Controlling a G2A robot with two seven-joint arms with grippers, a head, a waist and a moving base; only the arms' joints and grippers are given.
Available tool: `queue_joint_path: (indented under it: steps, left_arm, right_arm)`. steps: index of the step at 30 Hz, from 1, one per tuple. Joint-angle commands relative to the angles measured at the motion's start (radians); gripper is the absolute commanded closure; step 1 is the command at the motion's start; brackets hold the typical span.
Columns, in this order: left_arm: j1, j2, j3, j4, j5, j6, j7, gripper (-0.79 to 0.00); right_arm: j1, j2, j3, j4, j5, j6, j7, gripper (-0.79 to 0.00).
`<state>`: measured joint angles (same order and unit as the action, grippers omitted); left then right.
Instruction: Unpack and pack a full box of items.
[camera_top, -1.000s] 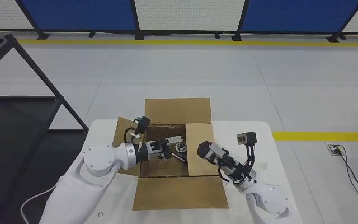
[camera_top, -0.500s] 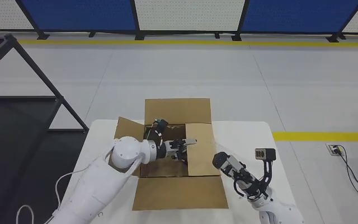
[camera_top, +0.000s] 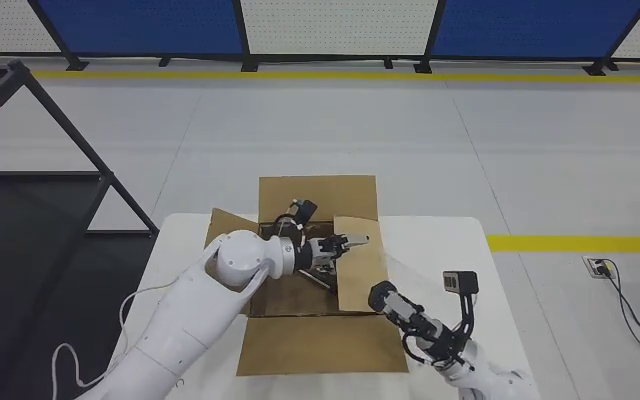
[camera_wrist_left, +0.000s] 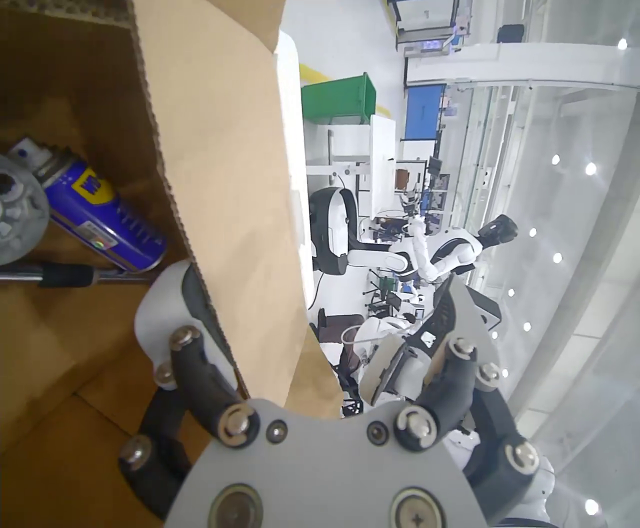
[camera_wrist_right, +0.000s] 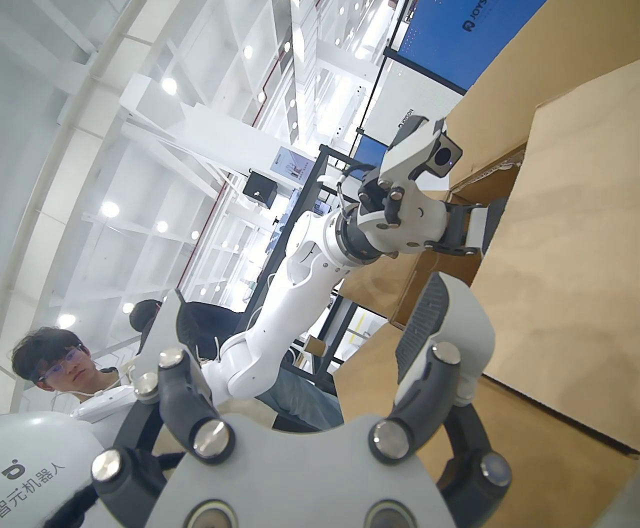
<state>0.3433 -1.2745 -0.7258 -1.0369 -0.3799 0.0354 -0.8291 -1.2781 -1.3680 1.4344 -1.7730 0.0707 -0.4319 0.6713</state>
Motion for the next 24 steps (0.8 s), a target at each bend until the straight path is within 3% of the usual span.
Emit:
queue_joint_path:
  steps: [1, 9, 18, 24]
  left_arm:
    - [0.0, -0.002, -0.007, -0.008, 0.001, -0.012, 0.003, -0.785]
    - [-0.003, -0.008, -0.036, -0.074, 0.007, -0.033, 0.008, -0.785]
    - [-0.048, -0.038, -0.023, -0.071, -0.002, -0.035, 0.008, -0.785]
    - [-0.099, -0.074, 0.009, -0.002, -0.032, -0.046, -0.011, -0.785]
  right_arm:
    - [-0.001, 0.002, -0.01, -0.012, -0.033, 0.004, -0.006, -0.785]
    - [-0.027, 0.013, -0.042, -0.084, -0.114, -0.057, 0.023, -0.785]
    - [-0.053, 0.021, -0.077, -0.162, -0.212, -0.019, -0.018, -0.785]
    - [-0.044, 0.012, -0.114, -0.164, -0.298, 0.042, -0.218, -0.785]
